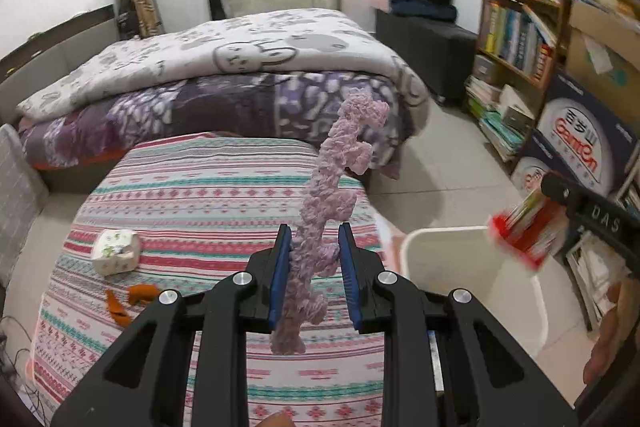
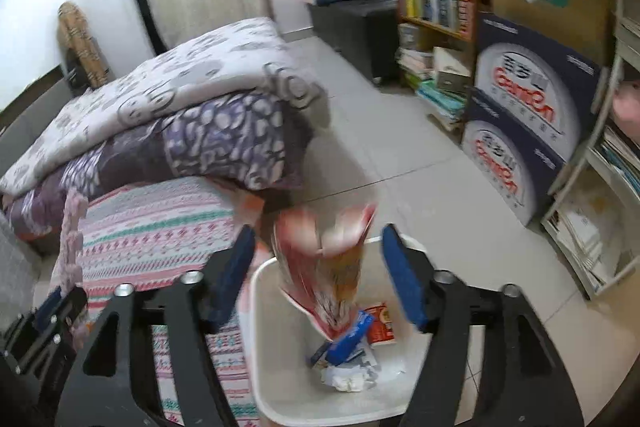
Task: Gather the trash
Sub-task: 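Lower the pink strip into the bin and open the left tool, then grasp an orange peel on the cloth with the left tool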
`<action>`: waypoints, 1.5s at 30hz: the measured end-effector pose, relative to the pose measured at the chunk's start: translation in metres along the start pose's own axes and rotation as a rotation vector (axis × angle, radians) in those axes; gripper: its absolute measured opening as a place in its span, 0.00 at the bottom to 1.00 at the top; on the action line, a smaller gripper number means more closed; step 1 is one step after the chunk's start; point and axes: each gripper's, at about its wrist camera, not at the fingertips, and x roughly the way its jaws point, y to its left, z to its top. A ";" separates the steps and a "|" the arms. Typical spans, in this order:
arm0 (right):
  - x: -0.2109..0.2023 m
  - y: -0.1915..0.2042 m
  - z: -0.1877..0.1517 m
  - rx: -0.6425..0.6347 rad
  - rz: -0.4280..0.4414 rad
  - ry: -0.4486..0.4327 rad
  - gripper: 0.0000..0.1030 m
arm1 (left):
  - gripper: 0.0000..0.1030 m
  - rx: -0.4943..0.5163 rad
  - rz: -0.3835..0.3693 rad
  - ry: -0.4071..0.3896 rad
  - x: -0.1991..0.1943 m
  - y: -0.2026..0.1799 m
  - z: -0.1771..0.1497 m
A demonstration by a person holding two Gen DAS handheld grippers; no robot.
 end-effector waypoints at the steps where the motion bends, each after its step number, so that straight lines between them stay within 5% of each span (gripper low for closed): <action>1: -0.001 -0.006 0.001 0.012 -0.010 -0.006 0.68 | 0.24 0.005 -0.009 0.004 0.001 -0.005 0.000; 9: -0.005 -0.061 0.013 0.182 -0.079 -0.010 0.86 | 0.24 0.070 -0.103 0.061 0.011 -0.056 -0.006; 16: -0.002 -0.093 0.013 0.318 -0.070 0.037 0.88 | 0.25 0.077 -0.227 0.113 0.022 -0.092 -0.011; 19: -0.004 -0.096 0.012 0.335 -0.070 0.034 0.89 | 0.51 0.068 -0.280 0.131 0.028 -0.098 -0.014; 23: -0.005 -0.088 0.012 0.318 -0.062 0.028 0.90 | 0.54 0.058 -0.283 0.145 0.033 -0.091 -0.016; 33: 0.014 -0.013 -0.003 0.144 0.007 0.115 0.91 | 0.59 -0.001 -0.014 0.193 0.046 -0.007 -0.031; 45: 0.034 0.077 -0.031 -0.024 0.069 0.197 0.91 | 0.59 -0.373 0.332 0.345 0.076 0.174 -0.069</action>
